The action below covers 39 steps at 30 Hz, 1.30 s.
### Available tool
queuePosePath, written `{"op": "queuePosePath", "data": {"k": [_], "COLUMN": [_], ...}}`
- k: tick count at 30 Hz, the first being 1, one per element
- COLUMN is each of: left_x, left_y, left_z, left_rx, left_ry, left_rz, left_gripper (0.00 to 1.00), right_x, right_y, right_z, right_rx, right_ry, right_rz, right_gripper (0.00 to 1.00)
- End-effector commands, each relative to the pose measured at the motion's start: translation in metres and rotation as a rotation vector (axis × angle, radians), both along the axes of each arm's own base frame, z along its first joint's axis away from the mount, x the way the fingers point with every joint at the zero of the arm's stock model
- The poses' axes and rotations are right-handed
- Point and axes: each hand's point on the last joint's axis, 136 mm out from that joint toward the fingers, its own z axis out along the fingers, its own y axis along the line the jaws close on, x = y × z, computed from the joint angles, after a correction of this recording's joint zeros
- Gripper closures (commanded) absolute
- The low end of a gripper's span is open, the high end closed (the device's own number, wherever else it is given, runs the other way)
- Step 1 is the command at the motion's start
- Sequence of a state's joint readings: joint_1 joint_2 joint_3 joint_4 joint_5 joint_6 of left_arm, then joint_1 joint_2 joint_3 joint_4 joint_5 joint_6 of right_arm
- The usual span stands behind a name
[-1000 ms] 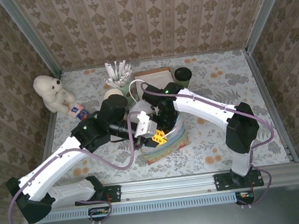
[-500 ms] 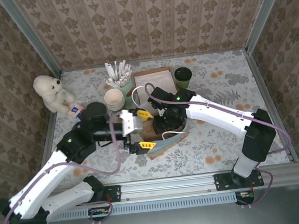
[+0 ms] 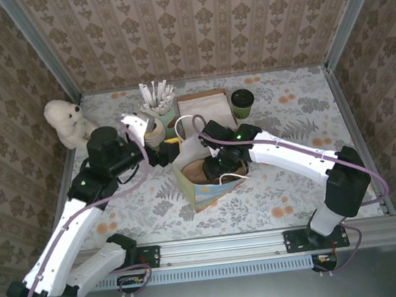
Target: Pack the takeout coffee
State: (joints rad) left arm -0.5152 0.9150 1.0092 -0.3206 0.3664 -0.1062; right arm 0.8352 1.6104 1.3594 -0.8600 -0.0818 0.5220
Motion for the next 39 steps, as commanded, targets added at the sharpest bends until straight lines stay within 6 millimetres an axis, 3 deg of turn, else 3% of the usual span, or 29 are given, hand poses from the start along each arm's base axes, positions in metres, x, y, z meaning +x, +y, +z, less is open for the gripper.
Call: {"op": "queuePosePath", "data": {"k": [1, 5, 12, 18, 23, 25, 30, 39], "left_x": [0.018, 0.035, 0.058, 0.045, 0.047, 0.052, 0.06, 0.064], "left_y": [0.0, -0.012, -0.025, -0.044, -0.042, -0.04, -0.037, -0.048], "left_z": [0.01, 0.012, 0.002, 0.01, 0.016, 0.016, 0.014, 0.014], "left_rx": [0.009, 0.038, 0.071, 0.015, -0.005, -0.016, -0.046, -0.108], "left_ry": [0.05, 0.052, 0.121, 0.131, 0.126, 0.142, 0.192, 0.259], "left_rz": [0.049, 0.026, -0.027, -0.182, -0.153, -0.111, -0.051, -0.037], "left_gripper": [0.0, 0.03, 0.21, 0.4, 0.86, 0.94, 1.0, 1.0], "right_x": [0.001, 0.001, 0.001, 0.003, 0.004, 0.004, -0.001, 0.0], "right_y": [0.0, -0.001, 0.0, 0.001, -0.004, -0.008, -0.013, -0.018], "right_z": [0.007, 0.006, 0.003, 0.002, -0.001, -0.007, -0.02, -0.034], "right_rx": [0.004, 0.001, 0.003, -0.005, -0.034, -0.067, -0.149, -0.252], "right_ry": [-0.048, -0.047, -0.047, -0.043, -0.055, -0.053, -0.027, 0.004], "right_rz": [0.032, 0.03, 0.03, 0.036, 0.03, 0.04, 0.119, 0.139], "right_gripper": [0.56, 0.56, 0.56, 0.56, 0.56, 0.56, 0.56, 0.56]}}
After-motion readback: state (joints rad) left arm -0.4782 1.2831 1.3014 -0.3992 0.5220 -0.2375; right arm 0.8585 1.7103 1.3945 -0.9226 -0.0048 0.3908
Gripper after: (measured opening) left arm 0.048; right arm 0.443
